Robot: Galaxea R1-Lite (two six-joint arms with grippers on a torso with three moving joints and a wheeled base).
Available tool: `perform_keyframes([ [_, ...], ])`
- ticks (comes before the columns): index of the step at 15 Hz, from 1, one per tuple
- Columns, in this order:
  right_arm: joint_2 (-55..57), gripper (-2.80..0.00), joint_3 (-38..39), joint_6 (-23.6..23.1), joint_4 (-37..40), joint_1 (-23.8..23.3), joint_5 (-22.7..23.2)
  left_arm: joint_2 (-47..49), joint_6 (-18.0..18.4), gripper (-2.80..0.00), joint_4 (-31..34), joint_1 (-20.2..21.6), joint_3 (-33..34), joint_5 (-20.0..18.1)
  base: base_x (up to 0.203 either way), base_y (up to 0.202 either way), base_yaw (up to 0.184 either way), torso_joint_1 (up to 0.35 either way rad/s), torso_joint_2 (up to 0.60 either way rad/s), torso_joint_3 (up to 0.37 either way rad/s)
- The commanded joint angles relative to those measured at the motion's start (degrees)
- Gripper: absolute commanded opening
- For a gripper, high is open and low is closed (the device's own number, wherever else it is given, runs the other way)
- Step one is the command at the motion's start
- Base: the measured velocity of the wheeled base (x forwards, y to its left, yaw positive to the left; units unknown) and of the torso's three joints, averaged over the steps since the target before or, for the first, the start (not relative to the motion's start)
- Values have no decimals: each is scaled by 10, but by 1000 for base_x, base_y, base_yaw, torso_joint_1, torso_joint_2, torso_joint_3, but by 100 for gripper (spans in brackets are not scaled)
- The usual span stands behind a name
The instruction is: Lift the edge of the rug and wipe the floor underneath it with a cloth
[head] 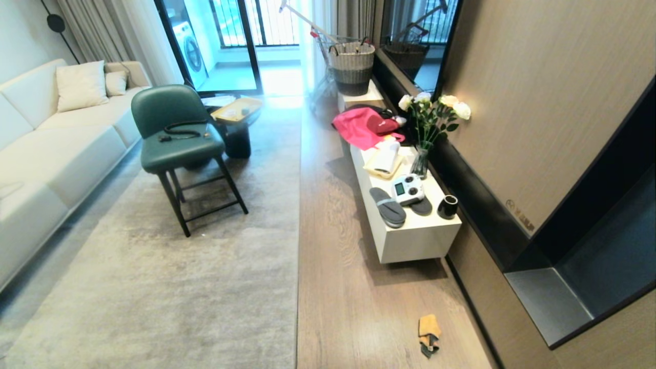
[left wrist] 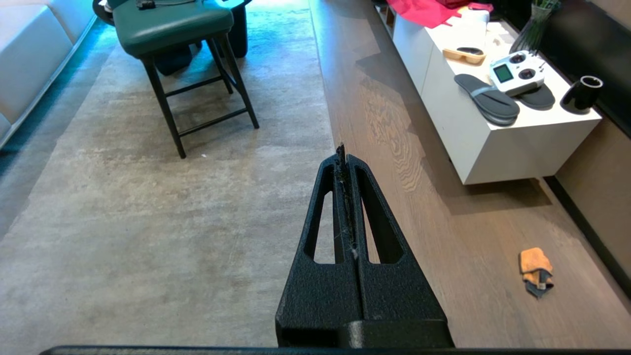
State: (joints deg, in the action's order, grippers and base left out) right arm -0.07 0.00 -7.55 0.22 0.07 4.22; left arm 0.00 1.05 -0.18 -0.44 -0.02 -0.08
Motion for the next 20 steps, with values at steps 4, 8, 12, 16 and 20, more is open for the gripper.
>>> perform_keyframes([
  [4, 1, -280, 0, 1, 0, 0, 1, 0, 0, -280, 0, 0, 0, 0, 0, 0, 0, 0, 0, 0],
  [8, 1, -280, 0, 1, 0, 0, 1, 0, 0, -280, 0, 0, 0, 0, 0, 0, 0, 0, 0, 0],
  [12, 1, -280, 0, 0, 0, 0, 1, 0, 0, -280, 0, 0, -1, 0, 0, 0, 0, 0, 0, 0],
  [16, 1, -280, 0, 1, 0, 0, 1, 0, 0, -280, 0, 0, 0, 0, 0, 0, 0, 0, 0, 0],
  [20, 1, -280, 0, 1, 0, 0, 1, 0, 0, -280, 0, 0, -1, 0, 0, 0, 0, 0, 0, 0],
])
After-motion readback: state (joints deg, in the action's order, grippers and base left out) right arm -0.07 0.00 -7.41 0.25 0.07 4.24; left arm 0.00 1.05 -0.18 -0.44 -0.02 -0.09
